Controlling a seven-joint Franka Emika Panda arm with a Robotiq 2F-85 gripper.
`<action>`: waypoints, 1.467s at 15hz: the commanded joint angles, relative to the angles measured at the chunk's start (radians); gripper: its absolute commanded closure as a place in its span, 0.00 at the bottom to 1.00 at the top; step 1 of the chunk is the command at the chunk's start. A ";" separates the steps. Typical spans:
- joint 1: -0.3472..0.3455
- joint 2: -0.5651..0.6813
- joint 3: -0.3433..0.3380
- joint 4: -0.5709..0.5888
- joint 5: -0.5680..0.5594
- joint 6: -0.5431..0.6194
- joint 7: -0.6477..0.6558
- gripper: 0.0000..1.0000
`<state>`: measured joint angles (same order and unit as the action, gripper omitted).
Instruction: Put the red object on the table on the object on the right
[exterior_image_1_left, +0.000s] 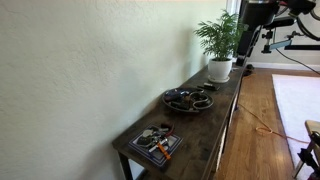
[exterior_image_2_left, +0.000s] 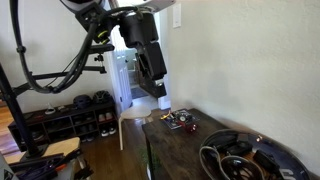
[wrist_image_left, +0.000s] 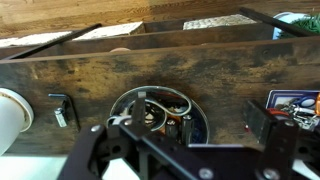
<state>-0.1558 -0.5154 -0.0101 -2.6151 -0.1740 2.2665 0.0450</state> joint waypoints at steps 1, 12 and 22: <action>0.028 0.132 -0.014 0.089 0.019 0.017 -0.004 0.00; 0.085 0.445 0.013 0.292 0.008 0.115 0.053 0.00; 0.139 0.572 0.018 0.397 0.012 0.110 0.086 0.00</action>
<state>-0.0288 0.0573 0.0197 -2.2187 -0.1632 2.3786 0.1325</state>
